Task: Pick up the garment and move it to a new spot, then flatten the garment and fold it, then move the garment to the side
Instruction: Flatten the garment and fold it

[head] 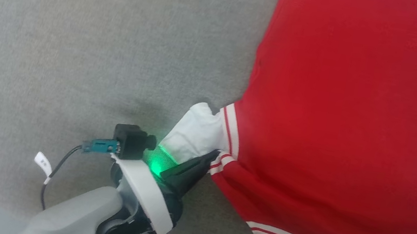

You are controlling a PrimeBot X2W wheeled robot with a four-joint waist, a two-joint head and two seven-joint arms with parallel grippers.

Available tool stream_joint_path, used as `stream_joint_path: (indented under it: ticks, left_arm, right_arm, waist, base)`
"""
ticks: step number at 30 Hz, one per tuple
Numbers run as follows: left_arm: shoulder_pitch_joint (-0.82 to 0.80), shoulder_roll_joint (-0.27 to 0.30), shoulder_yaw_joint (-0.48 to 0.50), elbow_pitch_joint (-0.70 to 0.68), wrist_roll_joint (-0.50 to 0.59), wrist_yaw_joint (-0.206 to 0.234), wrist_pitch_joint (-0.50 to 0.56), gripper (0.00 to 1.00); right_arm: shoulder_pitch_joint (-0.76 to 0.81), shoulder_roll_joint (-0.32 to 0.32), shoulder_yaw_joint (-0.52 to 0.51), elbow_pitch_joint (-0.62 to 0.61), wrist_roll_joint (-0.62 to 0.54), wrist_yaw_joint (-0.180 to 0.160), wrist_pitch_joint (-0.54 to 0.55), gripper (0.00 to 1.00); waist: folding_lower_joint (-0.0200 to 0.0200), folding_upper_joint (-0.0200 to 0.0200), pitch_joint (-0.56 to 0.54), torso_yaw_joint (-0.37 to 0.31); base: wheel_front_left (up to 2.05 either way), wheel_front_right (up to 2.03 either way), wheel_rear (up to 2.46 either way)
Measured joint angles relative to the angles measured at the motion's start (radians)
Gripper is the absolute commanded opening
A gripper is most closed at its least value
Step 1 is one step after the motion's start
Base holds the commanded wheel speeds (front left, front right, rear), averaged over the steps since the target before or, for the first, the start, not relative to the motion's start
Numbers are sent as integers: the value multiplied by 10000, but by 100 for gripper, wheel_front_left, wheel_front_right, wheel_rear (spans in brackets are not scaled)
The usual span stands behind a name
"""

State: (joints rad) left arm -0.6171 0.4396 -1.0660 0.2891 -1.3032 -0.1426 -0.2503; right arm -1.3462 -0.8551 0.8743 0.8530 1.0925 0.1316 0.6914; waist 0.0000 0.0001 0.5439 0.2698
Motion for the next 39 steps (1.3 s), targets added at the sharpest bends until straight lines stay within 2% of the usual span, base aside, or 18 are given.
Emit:
stream_joint_path:
  ticks: [6, 14, 19, 25, 31, 32, 33, 34, 37, 39]
  left_arm:
    - [465, 249, 146, 215, -211, 50, -82, 0]
    - [1336, 918, 374, 299, -428, 92, -113, 0]
    - [1686, 1135, 600, 274, -433, 105, -113, 0]
    - [1911, 1227, 949, 207, -403, 165, -113, 0]
    - [2064, 1229, 1099, 217, -221, 238, -113, 0]
    - [2073, 1223, 1120, 213, -213, 238, -113, 0]
    - [2081, 1220, 1124, 217, -198, 238, -113, 0]
    - [2081, 1218, 1126, 219, -155, 238, -113, 0]
    - [2082, 1225, 1158, 215, -140, 238, -113, 0]
    - [2082, 1233, 1189, 169, -81, 238, -113, 0]
  right_arm:
    - [1435, -1053, 349, -2054, 838, 0, -142, 0]
    - [4709, -3062, 857, -5777, 2257, 0, -541, 0]
    - [6824, -3992, 1350, -7612, 2853, -2, -1116, 0]
    - [8583, -4374, 1948, -9116, 2961, -4, -1743, 0]
    - [9370, -4023, 2021, -9492, 2554, -4, -2403, 0]
    - [9382, -3948, 1873, -9415, 2401, -2, -2640, 17]
    - [9393, -3912, 1760, -9394, 2243, -2, -2861, 54]
    - [9435, -3921, 1601, -9396, 2155, -4, -3058, 100]
    - [9498, -4299, 1101, -9591, 2232, -2, -3419, 100]
    - [9498, -5175, 593, -10126, 2602, -4, -3486, 100]
  waist:
    - [0, -1, -842, -428]
    - [0, -1, -1975, -1171]
    - [0, -1, -2415, -1633]
    - [0, 0, -2679, -1976]
    - [0, -1, -2741, -2116]
    - [0, -1, -2746, -2140]
    - [0, -1, -2756, -2149]
    - [0, -1, -2766, -2146]
    - [0, -1, -2762, -2125]
    - [0, -1, -2739, -2075]
  base:
    - [0, 0, 0]
    - [0, 0, 0]
    - [0, 0, 0]
    - [0, 0, 0]
    - [0, 0, 0]
    - [0, 0, 0]
    - [0, 0, 0]
    - [0, 0, 0]
    - [0, 0, 0]
    - [0, 0, 0]
